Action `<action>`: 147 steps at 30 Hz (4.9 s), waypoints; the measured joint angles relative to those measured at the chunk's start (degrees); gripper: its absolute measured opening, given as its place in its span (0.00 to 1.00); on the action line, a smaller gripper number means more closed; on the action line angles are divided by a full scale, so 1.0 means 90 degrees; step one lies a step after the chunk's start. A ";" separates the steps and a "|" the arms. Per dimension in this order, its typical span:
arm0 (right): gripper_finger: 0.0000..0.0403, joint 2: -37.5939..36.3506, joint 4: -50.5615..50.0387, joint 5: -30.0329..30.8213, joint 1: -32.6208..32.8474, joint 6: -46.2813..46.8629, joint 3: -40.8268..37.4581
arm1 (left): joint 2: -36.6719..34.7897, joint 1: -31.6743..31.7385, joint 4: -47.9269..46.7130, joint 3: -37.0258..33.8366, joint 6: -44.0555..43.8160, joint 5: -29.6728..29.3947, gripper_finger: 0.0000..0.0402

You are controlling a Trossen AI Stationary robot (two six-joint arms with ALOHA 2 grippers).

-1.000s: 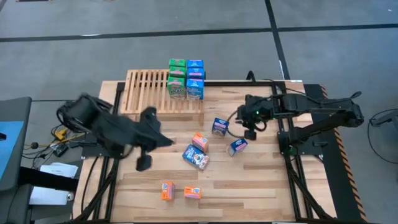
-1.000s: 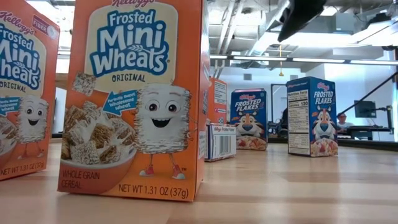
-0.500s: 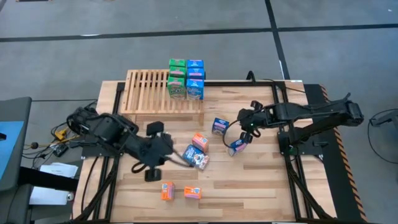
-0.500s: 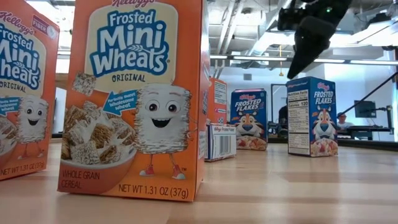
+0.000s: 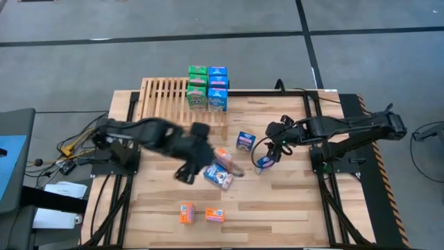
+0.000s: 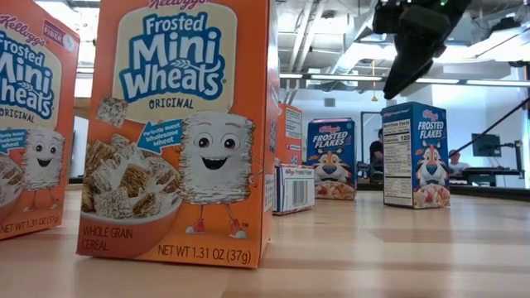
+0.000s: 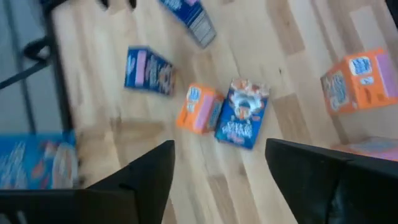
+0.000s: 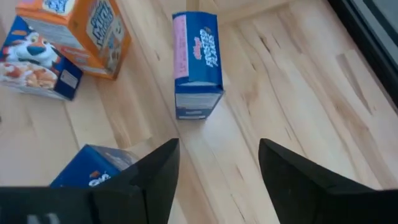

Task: Stack cereal on shelf
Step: Put the top orange cereal box on the shelf

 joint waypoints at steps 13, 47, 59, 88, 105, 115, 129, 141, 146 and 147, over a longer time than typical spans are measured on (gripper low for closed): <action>0.60 -0.0106 -0.0718 0.0200 0.0328 0.0112 0.0002 | 0.0770 0.2148 0.0181 -0.0008 0.1169 0.2237 0.62; 0.59 -0.1828 -0.1851 0.0379 0.0305 0.0943 -0.0245 | 0.0605 0.1884 0.3629 -0.3399 0.1847 0.2325 0.62; 0.59 -0.1828 -0.1849 0.0369 0.0305 0.0969 -0.0243 | 0.0635 0.1855 0.3795 -0.3635 0.2183 0.2162 0.62; 0.59 -0.1828 -0.1849 0.0352 0.0305 0.0947 -0.0237 | 0.0640 0.1829 0.4077 -0.3872 0.1901 0.1963 0.41; 0.59 -0.1826 -0.1849 0.0357 0.0305 0.0827 -0.0236 | 0.0496 0.1829 0.0845 -0.0943 0.0565 0.2156 0.41; 0.59 -0.1826 -0.1842 0.0362 0.0305 0.0508 -0.0236 | 0.0037 0.2092 -0.0902 0.0465 0.0324 0.1949 0.41; 0.59 -0.1826 -0.1510 0.0376 0.0300 0.0411 -0.0236 | -0.1202 0.3617 -0.0951 0.0437 0.1103 0.0605 0.41; 0.59 -0.1814 -0.1413 0.0374 -0.0452 0.0591 -0.0236 | -0.1453 0.5708 -0.0603 0.0438 0.3082 0.0563 0.41; 0.59 -0.1814 -0.1412 0.0374 -0.0836 0.0588 -0.0236 | -0.1194 0.6479 -0.0064 0.0424 0.3468 0.1276 0.41; 0.59 -0.1814 -0.1412 0.0374 -0.0891 0.0590 -0.0236 | -0.1194 0.6645 -0.0045 0.0424 0.3544 0.1432 0.41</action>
